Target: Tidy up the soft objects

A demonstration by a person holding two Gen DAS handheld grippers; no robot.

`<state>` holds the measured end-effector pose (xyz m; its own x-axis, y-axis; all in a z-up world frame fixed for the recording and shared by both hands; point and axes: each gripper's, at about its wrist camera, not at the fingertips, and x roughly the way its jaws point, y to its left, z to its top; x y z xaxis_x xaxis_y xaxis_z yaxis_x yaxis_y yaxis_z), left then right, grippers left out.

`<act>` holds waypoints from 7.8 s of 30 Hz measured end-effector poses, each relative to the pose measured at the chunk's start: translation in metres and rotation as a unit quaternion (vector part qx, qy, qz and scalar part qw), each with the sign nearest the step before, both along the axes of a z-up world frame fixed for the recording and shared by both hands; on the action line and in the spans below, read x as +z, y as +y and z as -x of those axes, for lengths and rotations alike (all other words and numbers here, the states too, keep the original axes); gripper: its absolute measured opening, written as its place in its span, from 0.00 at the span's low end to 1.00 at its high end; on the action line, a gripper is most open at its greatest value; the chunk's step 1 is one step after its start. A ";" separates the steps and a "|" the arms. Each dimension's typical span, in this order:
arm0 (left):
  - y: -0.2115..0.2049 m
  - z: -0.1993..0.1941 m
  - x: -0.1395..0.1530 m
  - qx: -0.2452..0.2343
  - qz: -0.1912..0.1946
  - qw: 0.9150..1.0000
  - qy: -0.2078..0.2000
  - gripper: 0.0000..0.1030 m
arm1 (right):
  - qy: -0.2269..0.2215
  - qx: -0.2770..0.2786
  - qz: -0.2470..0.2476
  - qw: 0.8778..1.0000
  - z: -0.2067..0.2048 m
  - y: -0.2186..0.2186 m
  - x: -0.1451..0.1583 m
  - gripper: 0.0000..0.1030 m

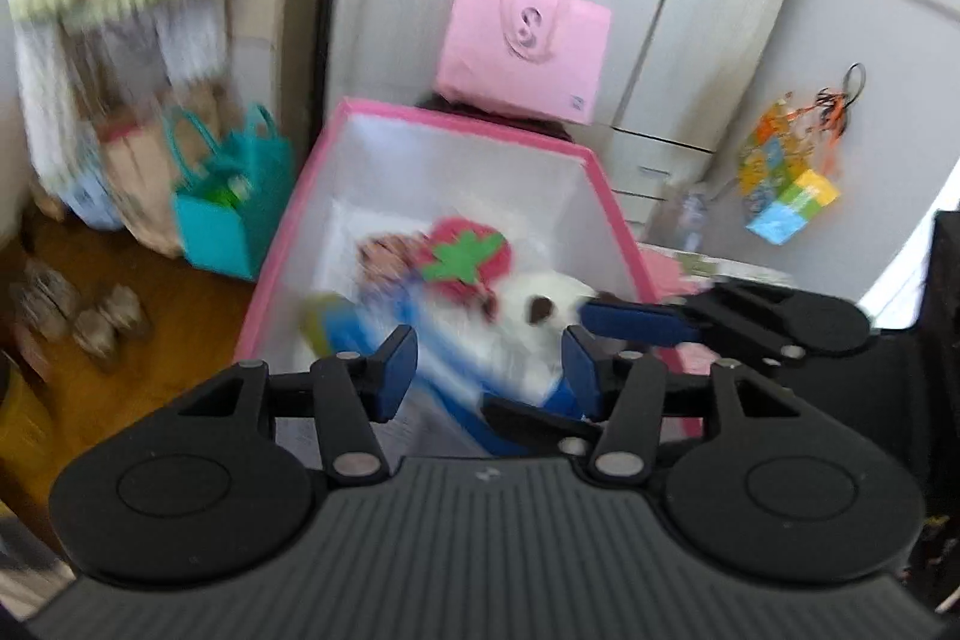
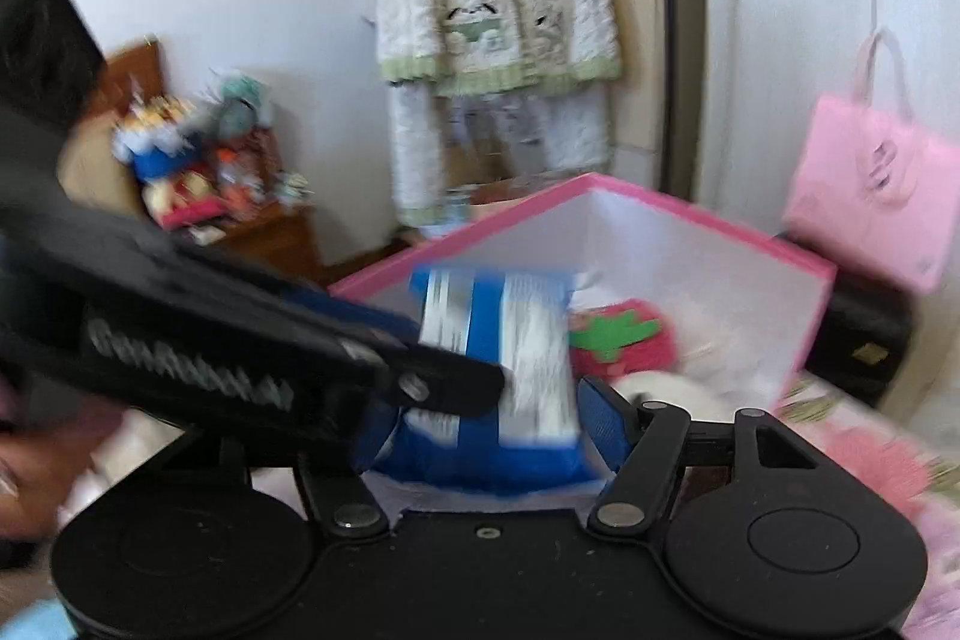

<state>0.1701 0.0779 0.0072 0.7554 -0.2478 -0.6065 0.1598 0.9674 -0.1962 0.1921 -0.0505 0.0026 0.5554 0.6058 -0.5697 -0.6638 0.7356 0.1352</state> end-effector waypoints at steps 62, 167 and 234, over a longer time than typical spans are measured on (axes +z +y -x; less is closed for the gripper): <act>-0.241 -0.063 -0.046 -0.150 -0.003 0.982 0.113 0.94 | 0.014 -0.134 0.067 0.989 -0.006 -0.230 -0.082 0.91; -0.013 0.020 0.036 -0.125 0.015 0.992 -0.004 0.48 | -0.077 -0.081 0.015 0.994 0.071 -0.013 0.044 0.55; -0.027 0.121 0.062 -0.083 -0.011 0.989 -0.125 0.82 | -0.067 -0.201 -0.030 0.977 0.127 -0.139 0.073 0.82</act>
